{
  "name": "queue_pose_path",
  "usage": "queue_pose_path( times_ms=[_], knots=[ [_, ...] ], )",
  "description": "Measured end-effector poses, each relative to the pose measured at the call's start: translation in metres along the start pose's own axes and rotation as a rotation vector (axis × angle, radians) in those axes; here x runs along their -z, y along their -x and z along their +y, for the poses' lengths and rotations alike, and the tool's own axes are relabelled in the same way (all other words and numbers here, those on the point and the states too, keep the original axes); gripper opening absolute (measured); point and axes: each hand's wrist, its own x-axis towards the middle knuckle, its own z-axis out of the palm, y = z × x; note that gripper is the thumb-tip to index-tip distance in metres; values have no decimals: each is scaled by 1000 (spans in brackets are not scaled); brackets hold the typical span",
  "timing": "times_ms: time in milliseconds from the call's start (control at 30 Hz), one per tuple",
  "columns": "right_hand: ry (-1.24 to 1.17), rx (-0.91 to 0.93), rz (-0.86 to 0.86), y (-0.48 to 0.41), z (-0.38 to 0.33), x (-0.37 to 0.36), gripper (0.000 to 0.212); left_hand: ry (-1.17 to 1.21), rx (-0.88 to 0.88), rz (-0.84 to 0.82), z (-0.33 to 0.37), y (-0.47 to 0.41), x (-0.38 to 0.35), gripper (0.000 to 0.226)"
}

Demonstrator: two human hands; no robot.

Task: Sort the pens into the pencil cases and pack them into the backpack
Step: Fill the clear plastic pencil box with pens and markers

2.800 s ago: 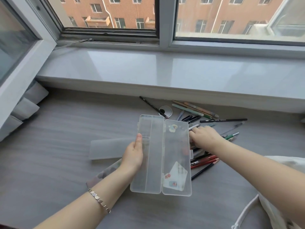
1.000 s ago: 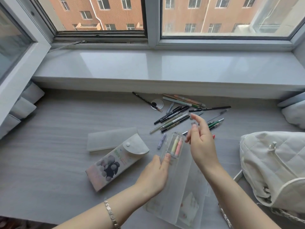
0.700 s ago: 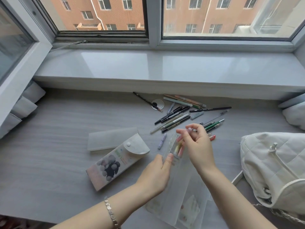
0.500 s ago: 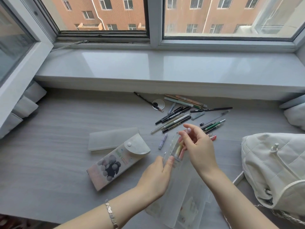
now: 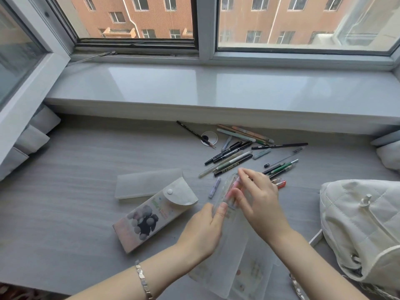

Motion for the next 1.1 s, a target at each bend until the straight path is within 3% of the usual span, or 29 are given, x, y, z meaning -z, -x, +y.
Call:
queue_pose_path(
  times_ms=[133, 200, 267, 333, 400, 500, 567, 633, 733, 833, 1000, 1100],
  knots=[
    [280, 107, -20, -5, -5, -14, 48, -3, 24, 34, -5, -3, 2, 40],
    [249, 145, -47, -16, -7, -18, 47, 9, 59, 72, -7, -12, 7, 43],
    [-29, 17, -9, -34, -8, -12, 40, 77, 138, 135, -7, -25, 17, 52],
    [-305, -177, 141, -54, -1, -4, 30, 146, 184, 245, -7, -39, 34, 59],
    [-256, -329, 144, -68, 13, -4, 27, 140, 198, 346, -7, -48, 53, 58],
    [96, -266, -311, -70, 27, -21, 35, 98, 208, 389, -17, -58, 71, 59],
    [311, -133, -631, -64, 25, -33, 63, 90, 229, 385, -23, -60, 76, 59],
    [363, -72, -724, -60, 22, -42, 68, 103, 256, 376, -28, -59, 75, 59],
    [289, -68, -705, -57, 24, -48, 42, 141, 255, 362, -35, -57, 70, 57],
    [226, -60, -654, -52, 35, -44, 38, 151, 238, 355, -37, -53, 67, 48],
    [-169, -184, -129, -54, 15, 0, 32, 168, 210, 305, -30, -44, 61, 48],
    [-404, -137, -195, -48, -20, 24, 30, 191, 215, 263, -23, -42, 50, 57]
  ],
)
